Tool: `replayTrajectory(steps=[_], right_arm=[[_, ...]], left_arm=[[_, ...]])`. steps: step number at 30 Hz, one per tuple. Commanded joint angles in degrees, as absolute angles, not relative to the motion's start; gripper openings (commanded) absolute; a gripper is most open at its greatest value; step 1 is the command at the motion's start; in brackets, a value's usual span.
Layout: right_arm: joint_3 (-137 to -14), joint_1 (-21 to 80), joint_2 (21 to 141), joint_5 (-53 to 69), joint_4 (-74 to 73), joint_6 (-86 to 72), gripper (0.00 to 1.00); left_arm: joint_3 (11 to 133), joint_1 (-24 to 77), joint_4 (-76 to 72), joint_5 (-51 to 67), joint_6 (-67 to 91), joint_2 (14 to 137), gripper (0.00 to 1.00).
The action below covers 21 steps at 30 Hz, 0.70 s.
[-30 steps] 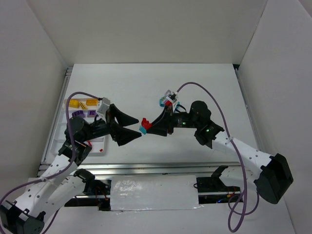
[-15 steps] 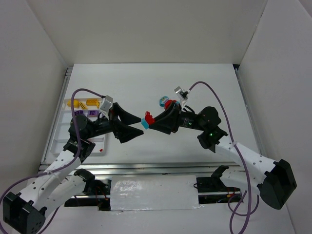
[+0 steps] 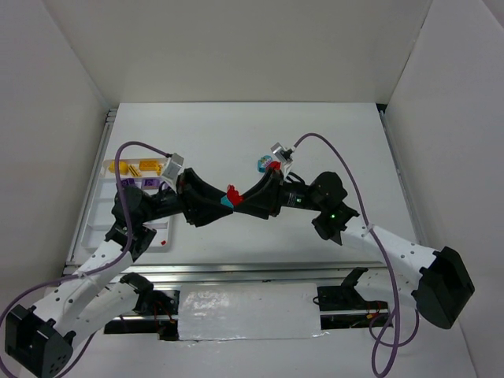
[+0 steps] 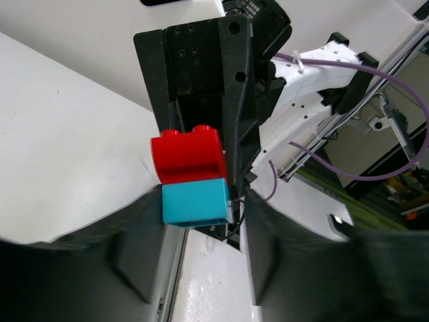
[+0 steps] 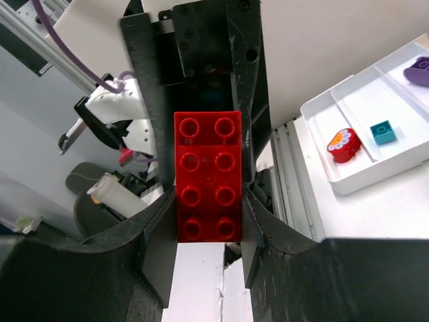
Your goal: Sort the legos into containers by color
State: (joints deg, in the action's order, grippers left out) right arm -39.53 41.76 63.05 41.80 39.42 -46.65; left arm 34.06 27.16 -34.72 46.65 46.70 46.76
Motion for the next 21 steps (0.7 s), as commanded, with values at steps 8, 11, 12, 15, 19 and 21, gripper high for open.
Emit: replayTrajectory(steps=[8, 11, 12, 15, 19, 21], right_arm=[[-42.1, 42.3, 62.9, 40.8, 39.9, -43.0, 0.00], [-37.2, 37.9, 59.8, 38.3, 40.2, -41.0, 0.00], [-36.0, 36.1, 58.9, 39.5, 43.0, -42.4, 0.00], [-32.2, 28.8, 58.6, 41.7, 48.7, -45.8, 0.00], [-31.1, 24.4, 60.2, 43.0, 51.1, -47.5, 0.00], [-32.3, 24.2, 61.6, 41.7, 47.5, -44.9, 0.00]], left_arm=[[37.8, 27.6, -31.9, 46.9, 42.6, 47.1, 0.00], [39.6, 27.6, -23.5, 43.7, 38.7, 44.7, 0.00], [39.8, 27.6, -20.9, 42.9, 37.6, 44.1, 0.00], [39.7, 27.6, -17.3, 39.4, 35.3, 42.5, 0.00], [40.1, 27.4, -11.3, 35.0, 33.2, 42.7, 0.00], [42.4, 27.3, -6.6, 24.9, 32.4, 44.0, 0.00]])
